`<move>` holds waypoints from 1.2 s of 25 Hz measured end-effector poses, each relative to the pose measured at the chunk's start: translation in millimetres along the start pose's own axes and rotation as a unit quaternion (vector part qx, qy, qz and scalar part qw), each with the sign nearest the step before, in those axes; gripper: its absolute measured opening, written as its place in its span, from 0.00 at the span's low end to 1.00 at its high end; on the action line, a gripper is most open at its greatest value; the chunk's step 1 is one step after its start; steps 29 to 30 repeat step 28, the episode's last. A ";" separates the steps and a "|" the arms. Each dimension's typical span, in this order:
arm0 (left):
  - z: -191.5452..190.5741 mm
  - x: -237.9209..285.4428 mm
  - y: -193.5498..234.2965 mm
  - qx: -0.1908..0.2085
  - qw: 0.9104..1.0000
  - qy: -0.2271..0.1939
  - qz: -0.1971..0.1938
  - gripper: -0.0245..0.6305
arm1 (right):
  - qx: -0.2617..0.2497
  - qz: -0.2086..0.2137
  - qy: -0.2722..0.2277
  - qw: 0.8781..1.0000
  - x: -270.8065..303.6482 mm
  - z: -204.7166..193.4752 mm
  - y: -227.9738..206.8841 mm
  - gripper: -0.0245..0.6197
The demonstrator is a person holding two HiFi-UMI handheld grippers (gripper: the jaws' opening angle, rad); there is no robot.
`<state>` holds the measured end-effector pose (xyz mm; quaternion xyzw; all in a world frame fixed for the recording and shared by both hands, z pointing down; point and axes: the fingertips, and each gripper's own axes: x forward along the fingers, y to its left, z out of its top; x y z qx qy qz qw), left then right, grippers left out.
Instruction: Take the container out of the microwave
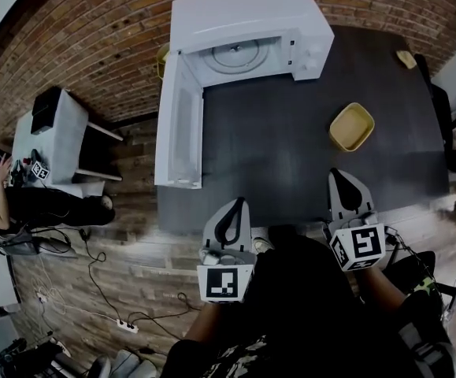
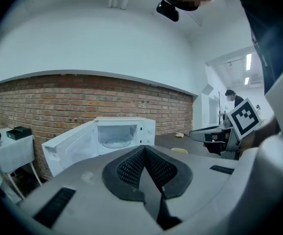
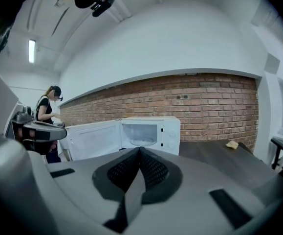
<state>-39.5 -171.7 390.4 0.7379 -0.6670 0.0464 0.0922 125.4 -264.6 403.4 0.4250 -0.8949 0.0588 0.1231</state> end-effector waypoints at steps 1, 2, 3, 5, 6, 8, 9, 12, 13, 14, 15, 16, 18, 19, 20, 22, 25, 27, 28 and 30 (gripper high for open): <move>-1.6 -7.0 -1.0 0.001 1.000 -0.002 0.001 0.05 | -0.008 0.006 0.004 1.000 -4.5 -2.1 7.7 0.14; -3.5 -14.2 -1.7 0.002 1.000 -0.003 0.003 0.05 | -0.015 0.014 0.008 1.000 -9.2 -5.1 16.0 0.14; -5.1 -21.3 -2.0 0.000 1.000 -0.004 0.006 0.05 | -0.021 0.022 0.012 0.999 -14.0 -8.4 24.4 0.14; -7.4 -34.9 -1.2 -0.008 1.000 -0.007 0.014 0.05 | -0.028 0.035 0.019 0.999 -23.1 -14.0 40.1 0.14; -8.1 -41.5 -0.2 -0.009 1.000 -0.009 0.018 0.05 | -0.031 0.041 0.020 0.998 -27.5 -15.9 47.4 0.14; -8.7 -53.6 3.0 -0.007 1.000 -0.016 0.025 0.05 | -0.042 0.052 0.021 0.998 -34.8 -19.1 61.4 0.14; -9.6 -59.2 5.1 -0.008 0.999 -0.021 0.029 0.05 | -0.052 0.058 0.020 0.997 -37.1 -21.1 68.2 0.14; -19.3 -76.1 10.1 -0.017 0.999 -0.025 0.044 0.05 | -0.079 0.069 0.023 0.994 -41.6 -26.8 83.5 0.14; -23.1 -82.0 11.0 -0.024 0.998 -0.022 0.050 0.05 | -0.082 0.071 0.024 0.994 -43.9 -28.6 86.1 0.14; -25.3 -87.5 11.7 -0.029 0.998 -0.021 0.055 0.05 | -0.082 0.071 0.025 0.994 -46.2 -29.9 88.2 0.14; -25.9 -92.4 12.2 -0.031 0.998 -0.022 0.059 0.05 | -0.078 0.071 0.028 0.994 -48.2 -30.9 90.3 0.14; -25.9 -96.6 12.9 -0.028 0.997 -0.023 0.061 0.05 | -0.072 0.072 0.031 0.994 -49.5 -32.1 92.5 0.14; -26.2 -102.4 15.0 -0.014 0.998 -0.025 0.064 0.05 | -0.062 0.075 0.035 0.995 -51.1 -32.9 96.4 0.14; -25.9 -104.3 16.7 -0.011 0.997 -0.027 0.067 0.05 | -0.066 0.076 0.033 0.994 -51.6 -31.8 98.3 0.14; -24.5 -106.1 18.9 -0.012 0.997 -0.031 0.070 0.05 | -0.076 0.076 0.029 0.994 -51.9 -30.1 100.4 0.14; -21.3 -110.9 21.9 -0.014 0.996 -0.039 0.077 0.05 | -0.103 0.076 0.020 0.992 -52.2 -27.5 104.3 0.14; -22.8 -117.5 22.2 -0.014 0.996 -0.039 0.080 0.05 | -0.116 0.068 0.014 0.991 -51.7 -23.1 103.4 0.14; -26.6 -121.3 24.5 -0.017 0.996 -0.034 0.086 0.05 | -0.114 0.063 0.008 0.992 -50.0 -18.9 102.7 0.14; -28.5 -123.1 26.1 -0.019 0.995 -0.031 0.089 0.05 | -0.113 0.061 0.004 0.992 -48.9 -16.6 102.8 0.14; -28.5 -123.1 26.1 -0.019 0.995 -0.031 0.089 0.05 | -0.113 0.061 0.004 0.992 -48.9 -16.6 102.8 0.14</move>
